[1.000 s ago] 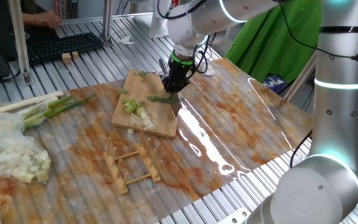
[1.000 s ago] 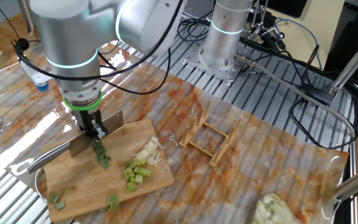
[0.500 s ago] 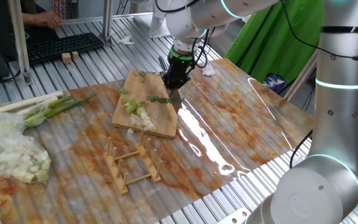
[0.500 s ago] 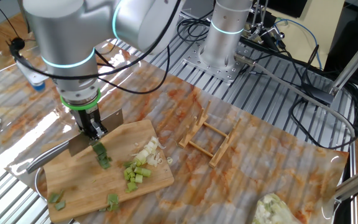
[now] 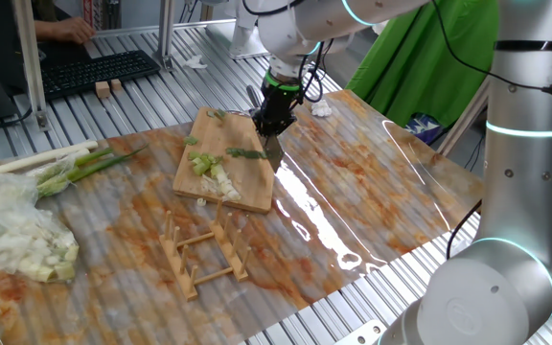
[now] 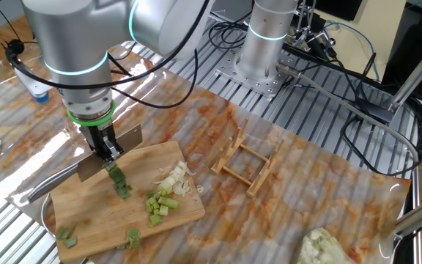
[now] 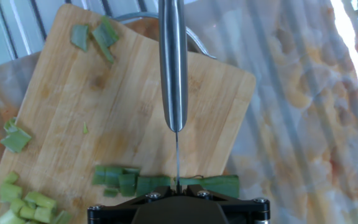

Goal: Chop the scallions

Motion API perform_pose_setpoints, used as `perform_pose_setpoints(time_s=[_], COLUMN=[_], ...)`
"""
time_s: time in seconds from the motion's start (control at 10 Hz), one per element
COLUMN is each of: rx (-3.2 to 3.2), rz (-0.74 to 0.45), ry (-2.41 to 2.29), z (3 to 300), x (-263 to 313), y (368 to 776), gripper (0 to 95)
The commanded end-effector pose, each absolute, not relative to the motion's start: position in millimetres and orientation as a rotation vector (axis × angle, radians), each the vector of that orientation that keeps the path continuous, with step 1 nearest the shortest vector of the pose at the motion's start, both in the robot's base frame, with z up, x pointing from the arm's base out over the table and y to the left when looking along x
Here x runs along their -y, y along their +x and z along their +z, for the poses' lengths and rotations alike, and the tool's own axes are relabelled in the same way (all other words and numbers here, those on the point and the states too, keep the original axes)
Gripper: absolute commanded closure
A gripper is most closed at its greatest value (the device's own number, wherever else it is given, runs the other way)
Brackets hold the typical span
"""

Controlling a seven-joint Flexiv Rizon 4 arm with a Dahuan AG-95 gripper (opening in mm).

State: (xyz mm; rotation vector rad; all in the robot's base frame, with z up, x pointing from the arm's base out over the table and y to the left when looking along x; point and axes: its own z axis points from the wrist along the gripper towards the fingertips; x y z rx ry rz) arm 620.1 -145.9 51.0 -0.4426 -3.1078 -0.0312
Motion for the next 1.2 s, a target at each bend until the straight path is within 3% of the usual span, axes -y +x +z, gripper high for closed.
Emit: perform_pose_setpoints(time_s=[0.1,0.7,1.2], rx=[3.11,3.175,3.165], rz=[-0.03,-0.052,-0.073], ry=[-0.439,-0.474,-0.501], z=[51.2,8.6,3.8], x=[146.6,143.2,143.6], y=[618.9,610.0,612.4], gripper=[95.0,95.0,95.0])
